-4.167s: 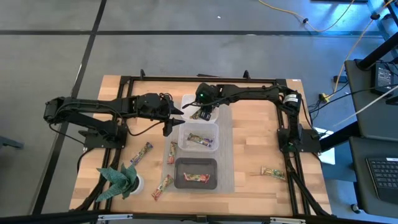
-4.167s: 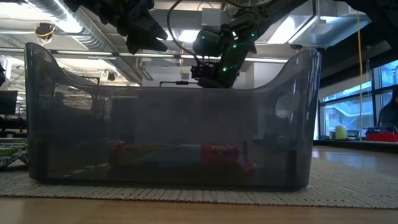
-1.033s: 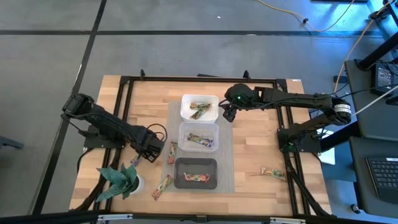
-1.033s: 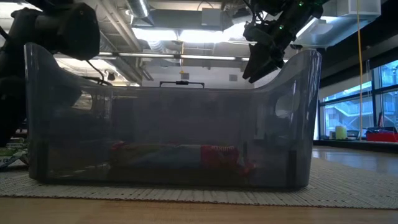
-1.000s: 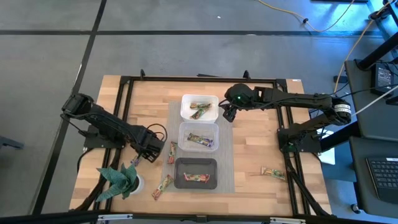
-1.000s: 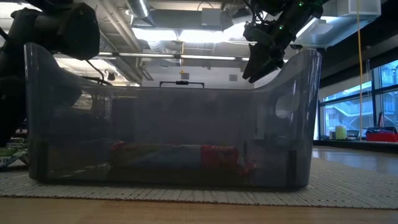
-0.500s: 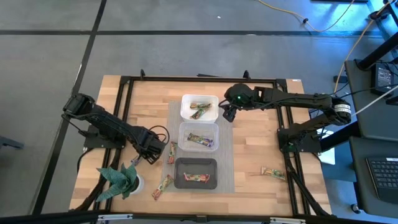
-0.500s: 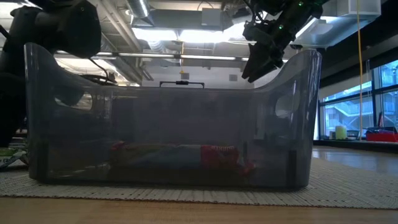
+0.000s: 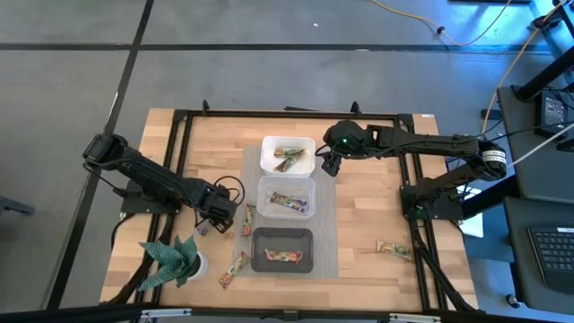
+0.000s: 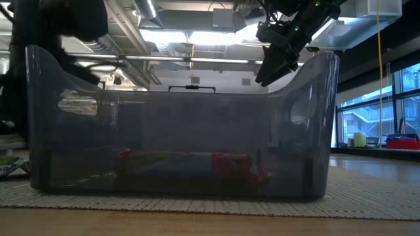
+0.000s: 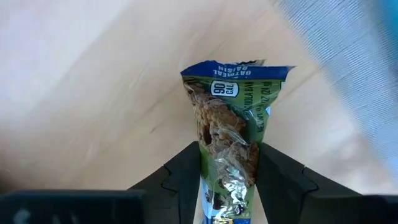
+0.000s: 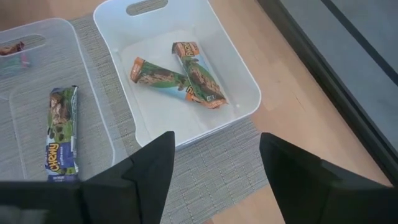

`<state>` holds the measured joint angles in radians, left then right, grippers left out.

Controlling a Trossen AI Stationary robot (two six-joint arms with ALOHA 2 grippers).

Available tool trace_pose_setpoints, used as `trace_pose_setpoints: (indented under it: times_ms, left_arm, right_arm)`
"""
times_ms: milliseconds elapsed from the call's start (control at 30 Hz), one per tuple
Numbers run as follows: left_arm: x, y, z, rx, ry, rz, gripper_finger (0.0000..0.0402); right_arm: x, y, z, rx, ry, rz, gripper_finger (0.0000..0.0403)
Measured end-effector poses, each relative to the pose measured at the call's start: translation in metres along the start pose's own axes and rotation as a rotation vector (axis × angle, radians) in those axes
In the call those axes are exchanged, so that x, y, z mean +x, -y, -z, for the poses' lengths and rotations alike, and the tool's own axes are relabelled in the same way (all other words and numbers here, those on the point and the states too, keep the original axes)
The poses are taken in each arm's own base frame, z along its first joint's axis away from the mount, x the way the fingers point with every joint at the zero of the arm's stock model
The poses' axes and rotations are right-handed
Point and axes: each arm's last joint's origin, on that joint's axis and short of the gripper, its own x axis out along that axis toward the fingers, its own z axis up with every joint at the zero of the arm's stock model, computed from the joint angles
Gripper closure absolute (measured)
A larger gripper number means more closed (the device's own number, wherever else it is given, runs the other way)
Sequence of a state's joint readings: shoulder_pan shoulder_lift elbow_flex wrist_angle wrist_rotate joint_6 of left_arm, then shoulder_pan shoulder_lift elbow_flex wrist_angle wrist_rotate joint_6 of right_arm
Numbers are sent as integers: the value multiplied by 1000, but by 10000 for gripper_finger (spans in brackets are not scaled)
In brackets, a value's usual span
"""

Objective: Pick and place Granola Bars by type
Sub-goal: Put the blue granola bar into the transparent bin

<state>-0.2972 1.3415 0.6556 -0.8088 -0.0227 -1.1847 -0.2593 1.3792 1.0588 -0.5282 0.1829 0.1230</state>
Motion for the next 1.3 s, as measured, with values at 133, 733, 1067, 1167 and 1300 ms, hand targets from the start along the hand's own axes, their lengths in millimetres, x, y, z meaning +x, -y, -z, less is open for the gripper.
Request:
trace_pose_setpoints:
  times_ms: [133, 733, 1067, 1167, 1300]
  left_arm:
    - [-14, -3, -5, -14, 109, 71, 270]
    - [-105, 4, -73, 263, 828, 634, 270]
    - [-121, 40, -124, 530, 687, 367, 270]
    - [-112, 53, -139, 591, 622, 297, 270]
    - [-94, 72, -156, 673, 575, 270, 270]
  right_arm:
    - [0, 0, 0, 0, 0, 0, 163]
    - [0, 0, 0, 2, 4, -1, 163]
    - [0, -1, 1, 35, -14, -28, 163]
    - [0, -1, 4, 51, -42, -38, 163]
    - [0, -1, 4, 51, -45, -39, 163]
